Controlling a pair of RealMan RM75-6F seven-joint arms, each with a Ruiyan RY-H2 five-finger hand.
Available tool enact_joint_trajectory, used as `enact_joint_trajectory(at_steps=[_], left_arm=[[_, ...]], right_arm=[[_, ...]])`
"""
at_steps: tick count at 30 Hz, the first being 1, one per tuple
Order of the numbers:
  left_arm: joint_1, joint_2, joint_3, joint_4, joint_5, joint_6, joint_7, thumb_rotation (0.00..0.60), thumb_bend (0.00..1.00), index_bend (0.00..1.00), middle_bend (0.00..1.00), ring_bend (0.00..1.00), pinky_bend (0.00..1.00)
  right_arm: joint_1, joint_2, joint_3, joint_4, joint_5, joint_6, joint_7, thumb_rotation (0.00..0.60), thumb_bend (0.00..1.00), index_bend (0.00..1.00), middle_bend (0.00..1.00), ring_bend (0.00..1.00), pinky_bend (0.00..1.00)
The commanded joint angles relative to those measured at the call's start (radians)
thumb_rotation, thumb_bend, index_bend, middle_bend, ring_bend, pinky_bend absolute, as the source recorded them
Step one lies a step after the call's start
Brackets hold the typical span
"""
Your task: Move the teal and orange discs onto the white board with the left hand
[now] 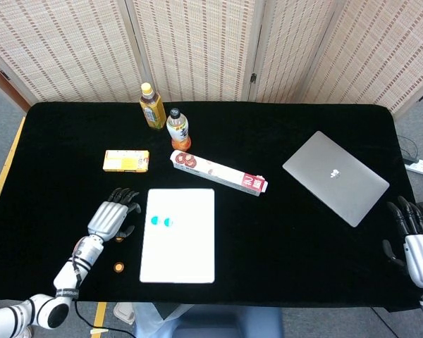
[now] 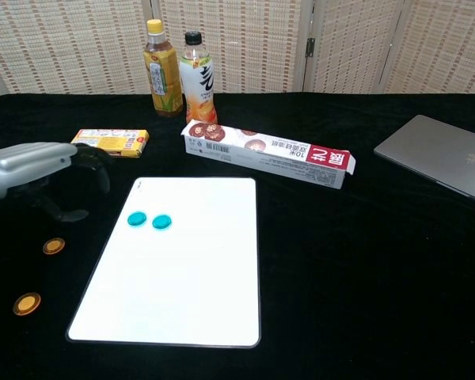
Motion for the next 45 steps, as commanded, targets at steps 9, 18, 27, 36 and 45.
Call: enact_joint_trajectory(at_steps=[9, 18, 27, 36, 45], left_arm=[[0.091, -0.006, 0.085, 0.049, 0.076, 0.051, -0.05, 0.6, 0.4, 0.4, 0.13, 0.0, 0.0], [0.098, -0.021, 0.077, 0.077, 0.076, 0.034, -0.039, 0.6, 0.4, 0.41, 0.13, 0.0, 0.0], [0.107, -0.032, 0.073, 0.097, 0.076, 0.019, -0.042, 0.6, 0.4, 0.42, 0.13, 0.0, 0.0], [0.111, -0.043, 0.066, 0.123, 0.077, 0.004, -0.058, 0.6, 0.4, 0.44, 0.13, 0.0, 0.0], [0.11, -0.05, 0.06, 0.141, 0.086, -0.011, -0.079, 0.6, 0.41, 0.5, 0.13, 0.01, 0.0]], right_arm=[[0.011, 0.0, -0.001, -0.015, -0.012, -0.007, -0.02, 0.6, 0.48, 0.0, 0.0, 0.0, 0.0], [0.01, 0.002, -0.003, -0.02, -0.008, -0.008, -0.025, 0.6, 0.48, 0.0, 0.0, 0.0, 0.0], [0.008, 0.003, -0.004, -0.024, -0.01, -0.004, -0.029, 0.6, 0.48, 0.0, 0.0, 0.0, 0.0], [0.005, 0.004, -0.007, -0.031, -0.014, 0.001, -0.035, 0.6, 0.48, 0.0, 0.0, 0.0, 0.0], [0.0, 0.006, -0.009, -0.035, -0.015, 0.009, -0.037, 0.6, 0.48, 0.0, 0.0, 0.0, 0.0]])
